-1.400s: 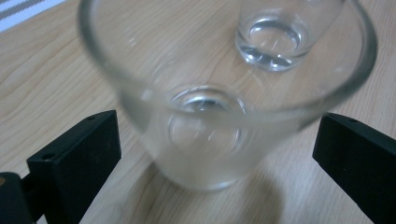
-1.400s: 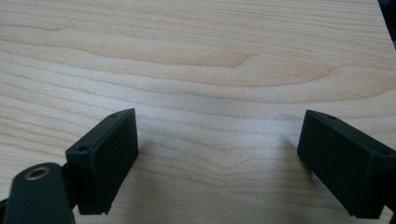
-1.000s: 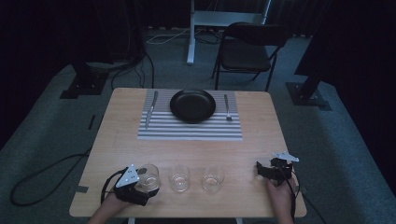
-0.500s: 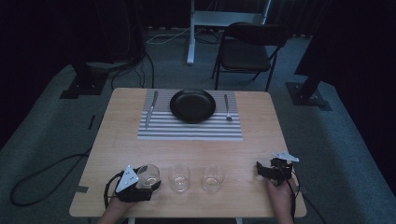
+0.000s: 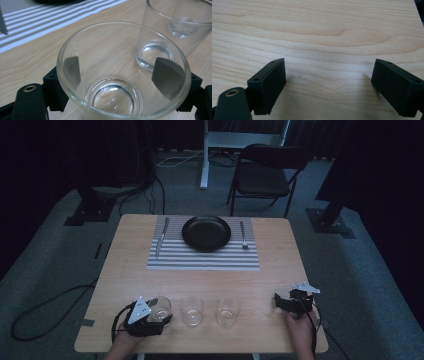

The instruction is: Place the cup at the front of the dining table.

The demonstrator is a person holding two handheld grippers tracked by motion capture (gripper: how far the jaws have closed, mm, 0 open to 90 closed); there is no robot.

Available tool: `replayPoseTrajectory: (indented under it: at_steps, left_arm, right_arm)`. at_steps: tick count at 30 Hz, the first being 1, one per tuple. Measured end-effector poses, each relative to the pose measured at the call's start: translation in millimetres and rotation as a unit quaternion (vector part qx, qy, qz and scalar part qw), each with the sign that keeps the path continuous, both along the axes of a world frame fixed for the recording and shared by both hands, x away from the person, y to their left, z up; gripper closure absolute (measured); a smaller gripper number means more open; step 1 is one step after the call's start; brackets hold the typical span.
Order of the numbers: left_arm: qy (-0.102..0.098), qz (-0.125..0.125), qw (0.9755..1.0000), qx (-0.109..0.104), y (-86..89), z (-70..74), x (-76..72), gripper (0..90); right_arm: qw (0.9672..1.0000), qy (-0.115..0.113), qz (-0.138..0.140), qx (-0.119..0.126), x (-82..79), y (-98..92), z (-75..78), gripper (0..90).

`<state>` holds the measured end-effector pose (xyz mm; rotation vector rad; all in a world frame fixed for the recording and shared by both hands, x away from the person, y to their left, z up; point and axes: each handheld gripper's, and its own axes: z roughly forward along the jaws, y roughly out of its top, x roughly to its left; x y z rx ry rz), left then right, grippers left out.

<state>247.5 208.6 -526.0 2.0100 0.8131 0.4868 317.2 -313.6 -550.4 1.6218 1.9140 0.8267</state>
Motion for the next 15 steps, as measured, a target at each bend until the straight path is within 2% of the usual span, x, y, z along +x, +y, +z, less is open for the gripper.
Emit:
replayPoseTrajectory:
  at_steps: [4,6,7,10,12,15]
  left_arm:
    - [-0.002,0.004,1.0000,-0.008,-0.6,4.7,0.0,20.1]
    - [-0.004,0.004,1.0000,0.000,-0.1,7.6,0.9,20.1]
    - [-0.006,0.011,0.9999,-0.003,0.1,8.4,1.4,20.1]
    - [-0.001,0.009,0.9999,-0.005,1.5,9.9,3.6,20.1]
    - [-0.010,0.022,0.9997,-0.006,4.6,14.5,8.8,20.1]
    - [-0.010,0.027,0.9996,-0.009,5.5,17.9,14.7,20.1]
  right_arm:
    - [1.0000,0.000,0.000,0.000,0.0,0.0,0.0,11.8]
    - [1.0000,0.000,0.000,0.000,0.0,0.0,0.0,11.8]
    - [1.0000,0.000,0.000,0.000,0.0,0.0,0.0,11.8]
    - [1.0000,0.000,0.000,0.000,0.0,0.0,0.0,11.8]
    - [1.0000,0.000,0.000,0.000,-0.1,0.0,0.0,11.8]
    - [1.0000,0.000,0.000,0.000,-0.1,0.0,0.0,11.8]
